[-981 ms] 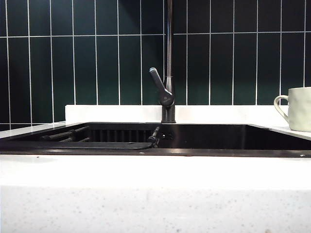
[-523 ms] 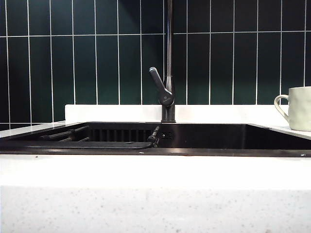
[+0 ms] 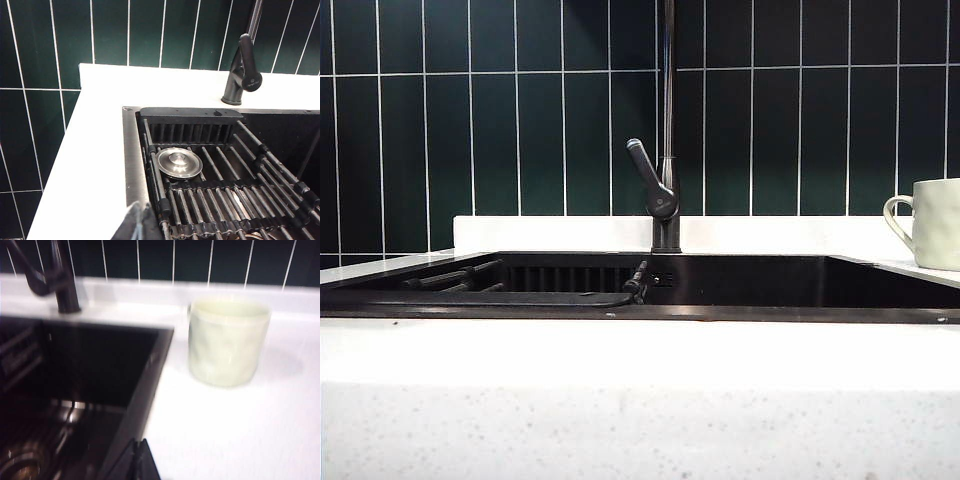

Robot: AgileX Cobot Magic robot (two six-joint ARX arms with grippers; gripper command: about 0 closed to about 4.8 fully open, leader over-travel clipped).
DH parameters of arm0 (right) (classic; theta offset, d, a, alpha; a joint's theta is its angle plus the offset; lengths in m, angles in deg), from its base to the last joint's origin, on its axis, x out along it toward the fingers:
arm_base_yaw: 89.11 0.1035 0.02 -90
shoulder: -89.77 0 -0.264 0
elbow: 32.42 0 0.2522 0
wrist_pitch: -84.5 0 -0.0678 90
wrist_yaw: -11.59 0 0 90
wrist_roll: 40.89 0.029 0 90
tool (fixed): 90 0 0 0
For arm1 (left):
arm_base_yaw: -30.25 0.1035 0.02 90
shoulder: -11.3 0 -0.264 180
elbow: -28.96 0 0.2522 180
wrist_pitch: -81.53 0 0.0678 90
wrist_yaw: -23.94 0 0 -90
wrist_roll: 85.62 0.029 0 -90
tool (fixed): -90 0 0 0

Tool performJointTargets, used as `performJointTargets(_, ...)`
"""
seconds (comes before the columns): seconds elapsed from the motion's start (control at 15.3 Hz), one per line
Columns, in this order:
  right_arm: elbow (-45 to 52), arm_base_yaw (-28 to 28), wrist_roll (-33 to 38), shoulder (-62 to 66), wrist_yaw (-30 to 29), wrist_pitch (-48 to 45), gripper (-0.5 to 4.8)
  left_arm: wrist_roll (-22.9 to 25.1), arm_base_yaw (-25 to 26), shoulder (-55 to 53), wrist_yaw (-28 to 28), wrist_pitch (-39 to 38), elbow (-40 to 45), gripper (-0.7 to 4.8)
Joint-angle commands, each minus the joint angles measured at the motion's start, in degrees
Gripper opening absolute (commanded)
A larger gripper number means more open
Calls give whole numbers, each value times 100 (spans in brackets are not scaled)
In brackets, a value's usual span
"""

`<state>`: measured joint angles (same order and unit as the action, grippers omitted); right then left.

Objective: Pick up the mug next to the sink, go to the faucet to get some water, pour the water into the sink, and finally put the mug back to its place.

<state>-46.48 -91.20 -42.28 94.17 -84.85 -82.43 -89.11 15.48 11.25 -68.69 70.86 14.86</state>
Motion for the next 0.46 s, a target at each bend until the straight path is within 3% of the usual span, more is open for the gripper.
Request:
performJointTargets(0.07,22,142,-15,0,28,289,-6,4,-4,0,-11,37,-7,-3)
performJointTargets(0.46,22,131,-15,-4,31,389,-6,4,-4,0,-11,37,-7,-3)
